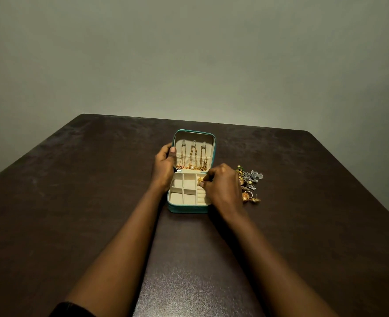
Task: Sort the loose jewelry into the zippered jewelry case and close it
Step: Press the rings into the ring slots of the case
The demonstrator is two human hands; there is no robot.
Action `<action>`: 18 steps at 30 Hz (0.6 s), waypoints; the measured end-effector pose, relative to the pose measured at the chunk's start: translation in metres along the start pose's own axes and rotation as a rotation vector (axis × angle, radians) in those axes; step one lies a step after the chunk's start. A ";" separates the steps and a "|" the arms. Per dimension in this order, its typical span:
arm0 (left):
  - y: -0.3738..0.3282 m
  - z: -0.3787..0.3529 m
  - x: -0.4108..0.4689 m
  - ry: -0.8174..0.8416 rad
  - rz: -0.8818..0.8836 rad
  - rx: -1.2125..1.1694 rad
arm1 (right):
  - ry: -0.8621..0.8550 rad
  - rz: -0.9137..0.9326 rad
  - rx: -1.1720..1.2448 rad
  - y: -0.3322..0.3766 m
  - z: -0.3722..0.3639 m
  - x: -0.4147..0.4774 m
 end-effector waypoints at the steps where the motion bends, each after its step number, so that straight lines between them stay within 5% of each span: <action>1: 0.000 0.000 0.000 0.003 -0.002 -0.003 | 0.004 -0.008 -0.014 -0.002 0.001 0.001; 18: -0.001 0.000 -0.001 0.002 -0.009 0.011 | 0.033 -0.129 0.233 -0.017 -0.004 0.008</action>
Point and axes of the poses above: each hand's wrist, its own x-axis towards the middle knuckle, its own z-axis out of the back of the hand, y = z × x, the point moved 9 cm from there along x, towards the middle knuckle, and after that the axes turned 3 degrees about -x, right-handed, at the moved point
